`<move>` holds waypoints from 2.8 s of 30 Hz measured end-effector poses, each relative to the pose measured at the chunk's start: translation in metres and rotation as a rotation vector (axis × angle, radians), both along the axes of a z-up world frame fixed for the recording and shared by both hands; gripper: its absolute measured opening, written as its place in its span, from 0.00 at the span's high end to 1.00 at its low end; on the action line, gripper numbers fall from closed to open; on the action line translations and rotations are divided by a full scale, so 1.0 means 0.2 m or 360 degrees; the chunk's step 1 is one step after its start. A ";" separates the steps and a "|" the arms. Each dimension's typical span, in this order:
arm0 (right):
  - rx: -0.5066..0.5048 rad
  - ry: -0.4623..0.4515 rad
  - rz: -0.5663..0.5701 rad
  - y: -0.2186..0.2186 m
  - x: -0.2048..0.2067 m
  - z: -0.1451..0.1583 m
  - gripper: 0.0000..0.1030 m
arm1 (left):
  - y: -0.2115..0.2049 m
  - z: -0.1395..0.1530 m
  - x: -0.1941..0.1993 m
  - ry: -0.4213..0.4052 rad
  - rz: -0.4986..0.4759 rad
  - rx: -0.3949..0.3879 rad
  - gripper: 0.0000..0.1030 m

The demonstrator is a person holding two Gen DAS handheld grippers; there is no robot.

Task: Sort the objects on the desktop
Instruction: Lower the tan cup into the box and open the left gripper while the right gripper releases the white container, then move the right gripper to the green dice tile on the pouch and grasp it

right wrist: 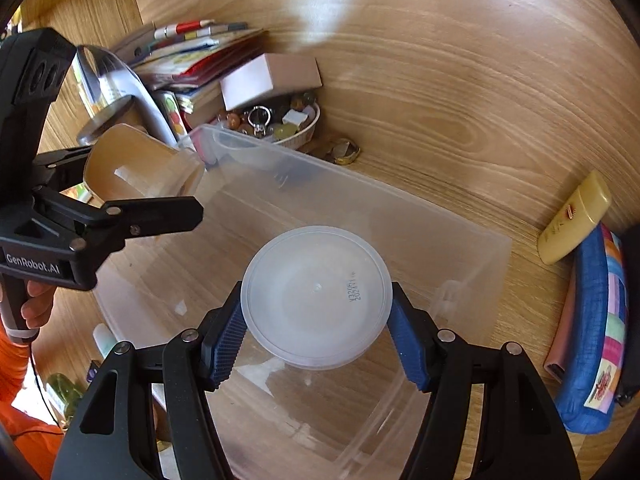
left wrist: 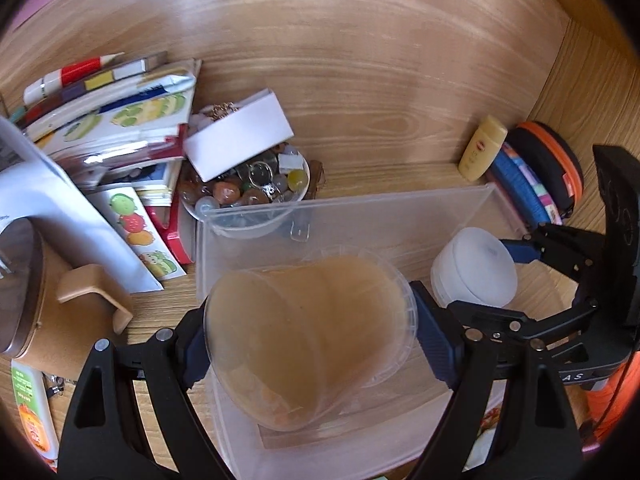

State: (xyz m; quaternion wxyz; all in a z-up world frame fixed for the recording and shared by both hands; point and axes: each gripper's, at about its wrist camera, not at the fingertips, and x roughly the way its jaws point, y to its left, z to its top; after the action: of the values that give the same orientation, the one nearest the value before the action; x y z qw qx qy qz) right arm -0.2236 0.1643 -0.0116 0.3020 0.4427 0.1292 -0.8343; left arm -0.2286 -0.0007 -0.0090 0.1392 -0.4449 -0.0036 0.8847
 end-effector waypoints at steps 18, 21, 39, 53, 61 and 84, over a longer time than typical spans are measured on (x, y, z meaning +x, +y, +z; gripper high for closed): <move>0.0269 -0.0034 0.0028 -0.08 0.00 -0.04 0.39 | 0.16 -0.13 -0.05 -0.0090 -0.0085 -0.0283 0.17; 0.0290 -0.0029 0.0014 -0.08 0.00 -0.04 0.39 | 0.18 -0.14 -0.05 -0.0081 -0.0094 -0.0343 0.17; 0.0264 0.0122 -0.0051 -0.06 0.09 0.09 0.31 | 0.13 -0.02 -0.01 -0.0036 -0.0010 -0.0271 0.13; 0.0071 0.0275 -0.0145 0.11 0.21 0.30 0.21 | 0.07 0.21 0.20 0.0190 0.0046 -0.0235 0.08; -0.0053 0.0365 -0.0215 0.22 0.37 0.43 0.20 | 0.00 0.32 0.41 0.0326 0.0087 -0.0242 0.06; -0.0091 0.0375 -0.0013 0.19 0.83 0.23 0.20 | -0.01 0.15 0.79 0.0277 0.0062 -0.0216 0.03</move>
State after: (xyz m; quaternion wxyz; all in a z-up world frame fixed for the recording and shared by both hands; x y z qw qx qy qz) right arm -0.0575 0.2032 0.0335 0.2937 0.3333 0.1381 -0.8852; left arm -0.0716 -0.0028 0.0220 0.0912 -0.3747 0.0598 0.9207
